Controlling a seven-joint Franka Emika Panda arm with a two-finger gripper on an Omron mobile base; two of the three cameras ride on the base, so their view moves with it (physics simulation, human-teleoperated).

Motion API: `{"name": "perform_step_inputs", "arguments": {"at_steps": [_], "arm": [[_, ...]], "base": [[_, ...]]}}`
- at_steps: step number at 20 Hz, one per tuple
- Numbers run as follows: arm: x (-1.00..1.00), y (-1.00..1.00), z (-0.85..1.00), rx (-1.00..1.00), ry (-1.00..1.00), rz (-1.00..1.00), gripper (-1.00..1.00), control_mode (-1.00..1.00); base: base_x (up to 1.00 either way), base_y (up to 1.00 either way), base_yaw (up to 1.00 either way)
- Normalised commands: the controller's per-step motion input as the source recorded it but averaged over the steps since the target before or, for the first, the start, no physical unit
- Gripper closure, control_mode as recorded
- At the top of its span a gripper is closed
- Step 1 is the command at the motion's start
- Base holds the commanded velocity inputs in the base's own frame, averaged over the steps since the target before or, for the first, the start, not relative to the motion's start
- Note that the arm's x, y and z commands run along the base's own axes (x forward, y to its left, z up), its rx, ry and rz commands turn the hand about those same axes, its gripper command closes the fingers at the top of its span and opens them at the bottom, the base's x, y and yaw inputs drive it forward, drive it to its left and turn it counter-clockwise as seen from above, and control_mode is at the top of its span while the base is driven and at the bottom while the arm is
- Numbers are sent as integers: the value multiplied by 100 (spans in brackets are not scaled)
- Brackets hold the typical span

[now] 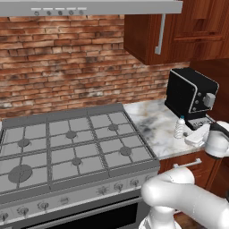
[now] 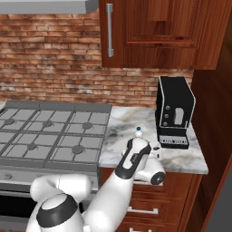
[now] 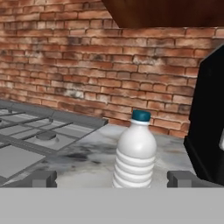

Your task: Take the bottled waters from the counter and place them in the freezer to freeze. Close the freezer door after placing the bottles.

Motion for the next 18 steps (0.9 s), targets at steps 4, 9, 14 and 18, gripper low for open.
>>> {"name": "perform_step_inputs", "arguments": {"at_steps": [4, 9, 14, 18], "arm": [[12, -19, 0, 0, 0, 0, -100, -100], [12, -13, 0, 0, 1, 0, -100, -100], [17, -2, -8, 0, 4, 0, -100, -100], [23, -9, -18, 0, 7, -1, -100, -100]], "base": [[0, 0, 0], [0, 0, 0], [0, 0, 0], [0, 0, 0]]}}
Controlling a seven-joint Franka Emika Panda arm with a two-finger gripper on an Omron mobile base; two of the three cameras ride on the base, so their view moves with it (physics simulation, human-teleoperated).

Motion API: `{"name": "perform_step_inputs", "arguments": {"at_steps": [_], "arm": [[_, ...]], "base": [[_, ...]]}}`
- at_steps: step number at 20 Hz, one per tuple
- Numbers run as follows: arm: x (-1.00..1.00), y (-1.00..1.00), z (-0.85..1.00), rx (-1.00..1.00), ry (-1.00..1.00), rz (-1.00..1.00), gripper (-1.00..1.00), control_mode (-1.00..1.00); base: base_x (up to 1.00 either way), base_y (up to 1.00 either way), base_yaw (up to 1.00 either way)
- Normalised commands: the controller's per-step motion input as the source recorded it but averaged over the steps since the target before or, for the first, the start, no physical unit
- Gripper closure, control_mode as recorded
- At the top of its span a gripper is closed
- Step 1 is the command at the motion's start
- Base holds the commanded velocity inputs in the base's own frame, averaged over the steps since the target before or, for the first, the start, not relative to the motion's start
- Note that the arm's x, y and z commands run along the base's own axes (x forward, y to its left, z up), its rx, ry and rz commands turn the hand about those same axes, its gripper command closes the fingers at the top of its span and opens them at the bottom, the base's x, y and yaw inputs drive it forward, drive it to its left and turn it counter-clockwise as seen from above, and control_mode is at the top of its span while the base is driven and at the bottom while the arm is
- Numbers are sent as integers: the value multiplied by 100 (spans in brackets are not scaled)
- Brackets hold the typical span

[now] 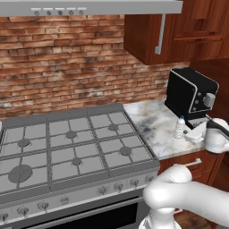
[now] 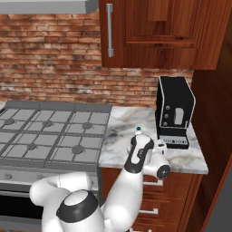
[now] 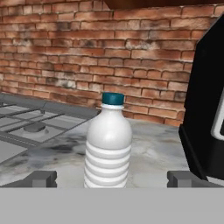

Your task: Take the bottled waters from the counter and place them in the freezer to freeze. Close the freezer door after placing the bottles.

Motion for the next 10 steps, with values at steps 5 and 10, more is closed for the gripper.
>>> {"name": "perform_step_inputs", "arguments": {"at_steps": [5, 10], "arm": [[3, 0, -3, 0, 0, 0, -100, -100], [0, 0, 0, 0, 0, 0, -100, -100]], "base": [[0, 0, 0], [0, 0, 0]]}}
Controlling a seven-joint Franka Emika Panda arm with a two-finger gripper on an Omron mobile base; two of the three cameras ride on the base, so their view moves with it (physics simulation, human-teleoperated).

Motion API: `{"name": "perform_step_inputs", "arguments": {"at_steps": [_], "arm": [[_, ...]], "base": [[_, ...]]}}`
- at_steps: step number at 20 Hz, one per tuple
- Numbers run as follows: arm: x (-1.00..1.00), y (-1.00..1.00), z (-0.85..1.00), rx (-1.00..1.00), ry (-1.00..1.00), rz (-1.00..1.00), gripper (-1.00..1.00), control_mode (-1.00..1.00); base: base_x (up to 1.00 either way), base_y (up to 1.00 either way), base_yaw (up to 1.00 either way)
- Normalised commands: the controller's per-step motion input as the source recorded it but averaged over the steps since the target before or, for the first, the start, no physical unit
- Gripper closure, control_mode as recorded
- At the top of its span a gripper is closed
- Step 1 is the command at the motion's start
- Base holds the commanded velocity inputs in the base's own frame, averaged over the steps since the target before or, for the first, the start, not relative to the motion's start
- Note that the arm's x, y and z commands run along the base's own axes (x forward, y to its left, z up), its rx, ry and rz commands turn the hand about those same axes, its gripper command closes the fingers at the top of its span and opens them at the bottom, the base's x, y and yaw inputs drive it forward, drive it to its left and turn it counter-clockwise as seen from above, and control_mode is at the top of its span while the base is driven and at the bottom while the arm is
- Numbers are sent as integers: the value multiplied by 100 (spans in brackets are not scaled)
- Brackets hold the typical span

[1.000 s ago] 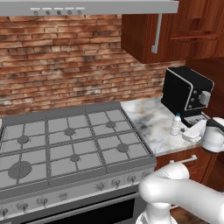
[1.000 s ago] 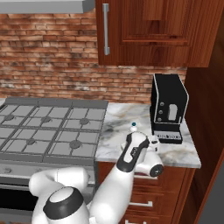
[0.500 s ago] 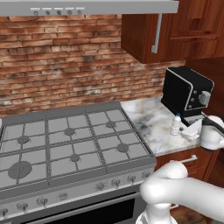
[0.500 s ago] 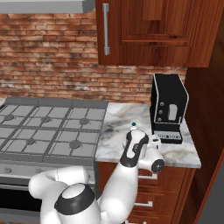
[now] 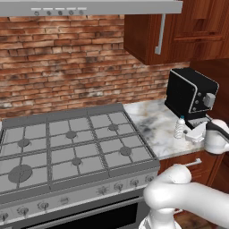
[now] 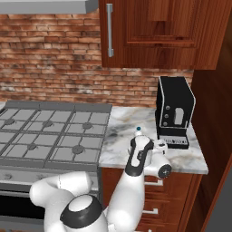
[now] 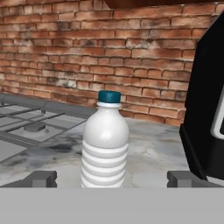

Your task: Take the bottled waters from the counter and place them in the freezer to freeze. Close the freezer door after placing the bottles.

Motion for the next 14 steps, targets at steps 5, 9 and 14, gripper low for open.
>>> {"name": "perform_step_inputs", "arguments": {"at_steps": [5, 9, 14], "arm": [[3, 1, 0, 0, 0, 0, -100, -100], [9, 8, 0, 0, 0, 2, -100, -100], [0, 14, 0, 0, 0, 5, -100, -100]], "base": [[0, 0, 0], [0, 0, 0], [0, 0, 0]]}}
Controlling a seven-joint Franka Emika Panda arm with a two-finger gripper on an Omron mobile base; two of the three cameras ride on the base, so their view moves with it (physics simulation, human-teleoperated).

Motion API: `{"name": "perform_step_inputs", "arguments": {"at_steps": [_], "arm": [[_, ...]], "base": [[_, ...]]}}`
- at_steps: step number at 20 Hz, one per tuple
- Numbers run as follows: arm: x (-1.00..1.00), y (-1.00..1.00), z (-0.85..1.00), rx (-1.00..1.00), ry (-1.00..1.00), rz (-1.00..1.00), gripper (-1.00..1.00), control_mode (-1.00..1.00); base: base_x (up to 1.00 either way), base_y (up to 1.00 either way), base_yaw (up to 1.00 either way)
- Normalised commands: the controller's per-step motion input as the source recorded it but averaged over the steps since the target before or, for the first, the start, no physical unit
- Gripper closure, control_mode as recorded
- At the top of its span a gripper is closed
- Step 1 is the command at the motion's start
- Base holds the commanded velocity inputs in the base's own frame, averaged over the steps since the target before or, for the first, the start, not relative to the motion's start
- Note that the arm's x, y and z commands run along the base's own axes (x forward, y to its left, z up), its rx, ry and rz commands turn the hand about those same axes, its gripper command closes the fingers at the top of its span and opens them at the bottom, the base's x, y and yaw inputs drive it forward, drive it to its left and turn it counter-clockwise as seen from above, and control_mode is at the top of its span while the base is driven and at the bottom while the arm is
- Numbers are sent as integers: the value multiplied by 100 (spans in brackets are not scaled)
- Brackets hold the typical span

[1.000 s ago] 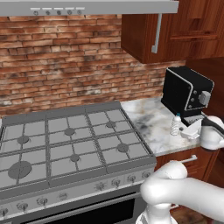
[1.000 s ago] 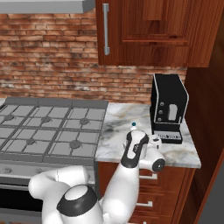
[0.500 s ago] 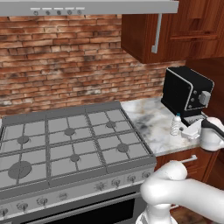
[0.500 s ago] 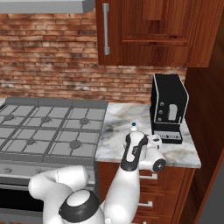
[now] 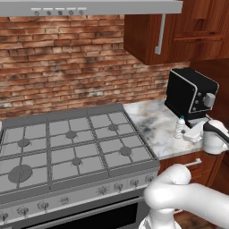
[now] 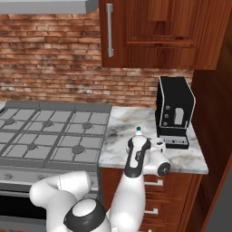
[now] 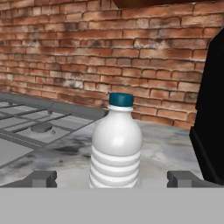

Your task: Take the bottled waters from the counter and place them in the freezer to freeze. Close the freezer door after placing the bottles.

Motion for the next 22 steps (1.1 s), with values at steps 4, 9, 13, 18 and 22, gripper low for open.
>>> {"name": "perform_step_inputs", "arguments": {"at_steps": [4, 9, 13, 18, 22], "arm": [[2, 4, 0, 0, 0, 3, -100, -100], [14, 1, 0, 0, 0, 1, -100, -100], [16, 7, 0, 0, 0, 0, -100, -100], [12, 8, 0, 0, 0, 1, -100, -100], [7, 1, 0, 0, 0, 1, -100, -100]], "base": [[0, 0, 0], [0, 0, 0], [0, 0, 0], [0, 0, 0], [0, 0, 0]]}}
